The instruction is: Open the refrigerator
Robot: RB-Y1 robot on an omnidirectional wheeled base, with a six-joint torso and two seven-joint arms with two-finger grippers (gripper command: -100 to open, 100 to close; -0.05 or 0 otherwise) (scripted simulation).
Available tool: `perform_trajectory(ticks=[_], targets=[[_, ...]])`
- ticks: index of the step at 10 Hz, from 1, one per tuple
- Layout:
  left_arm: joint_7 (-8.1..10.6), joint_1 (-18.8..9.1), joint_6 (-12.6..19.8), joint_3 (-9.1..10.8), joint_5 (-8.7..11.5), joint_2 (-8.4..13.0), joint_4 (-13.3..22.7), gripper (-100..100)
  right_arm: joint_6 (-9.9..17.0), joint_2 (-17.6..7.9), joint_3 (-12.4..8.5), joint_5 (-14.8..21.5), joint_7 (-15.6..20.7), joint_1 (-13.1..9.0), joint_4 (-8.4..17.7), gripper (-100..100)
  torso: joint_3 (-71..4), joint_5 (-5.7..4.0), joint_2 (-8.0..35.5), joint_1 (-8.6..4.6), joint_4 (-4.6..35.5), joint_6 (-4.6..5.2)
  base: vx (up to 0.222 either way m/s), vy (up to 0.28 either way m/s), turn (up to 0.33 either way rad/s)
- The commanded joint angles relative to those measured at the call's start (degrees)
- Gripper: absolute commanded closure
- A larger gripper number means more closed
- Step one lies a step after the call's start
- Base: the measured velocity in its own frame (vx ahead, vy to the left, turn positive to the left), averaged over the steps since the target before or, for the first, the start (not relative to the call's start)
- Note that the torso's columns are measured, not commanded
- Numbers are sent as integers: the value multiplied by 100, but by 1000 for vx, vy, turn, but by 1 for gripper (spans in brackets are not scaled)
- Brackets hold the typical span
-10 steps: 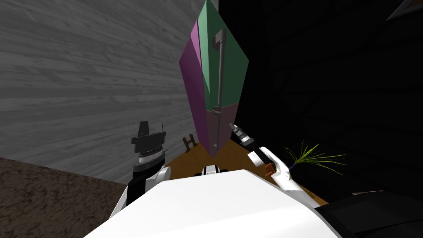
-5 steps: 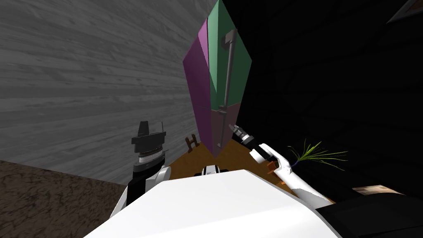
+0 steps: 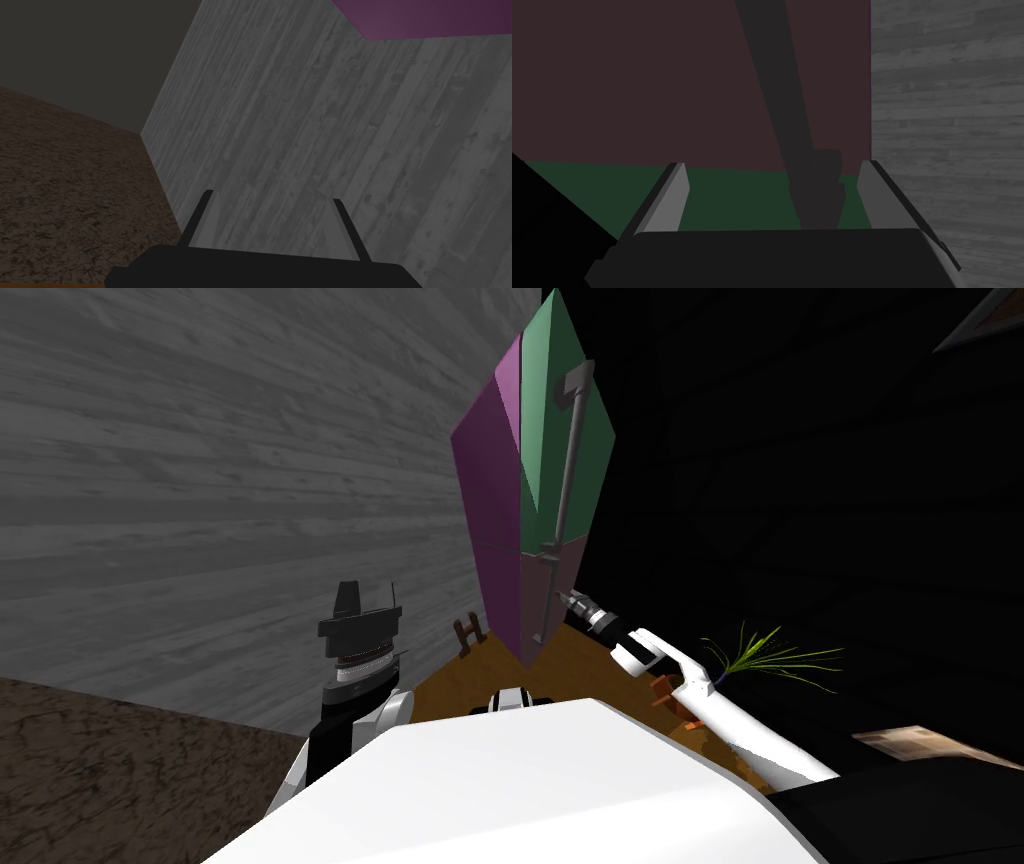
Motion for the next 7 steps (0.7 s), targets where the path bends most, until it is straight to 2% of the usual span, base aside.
perform_trajectory(ticks=[1, 2, 3, 4, 5, 6, 7], targets=[[0, 0, 0, 0, 0, 0, 0, 0, 124, -344, 23, 33, 92, -96, 162, -100, -3, 2, -4, 13, -2, 0, 3, 127, -19], [0, 0, 0, 0, 0, 0, 0, 0, 237, -568, 48, 64, 175, -180, 303, -100, -3, 1, -3, 0, -1, 0, 8, 110, -23], [0, 0, 0, 0, 0, 0, 0, 0, 237, -622, 48, 64, 175, -180, 303, -100, -3, -3, -4, -8, -2, 0, 10, 97, -14], [0, 0, 0, 0, 0, 0, 0, 0, 351, -842, 73, 94, 256, -264, 447, -100, -2, -5, -3, -12, -1, 0, 15, 126, -26], [0, 0, 0, 0, 0, 0, 0, 0, 351, -900, 73, 94, 256, -264, 447, -100, -3, -1, -4, 2, -1, 0, -1, 106, -16], [0, 0, 0, 0, 0, 0, 0, 0, 463, -1099, 99, 122, 336, -348, 595, -100, 1, -1, 3, -3, 0, 0, -14, 114, -21], [0, 0, 0, 0, 0, 0, 0, 0, 463, -1178, 99, 122, 336, -348, 595, -100, 3, 0, 6, 1, 1, 0, -14, 100, -15]])
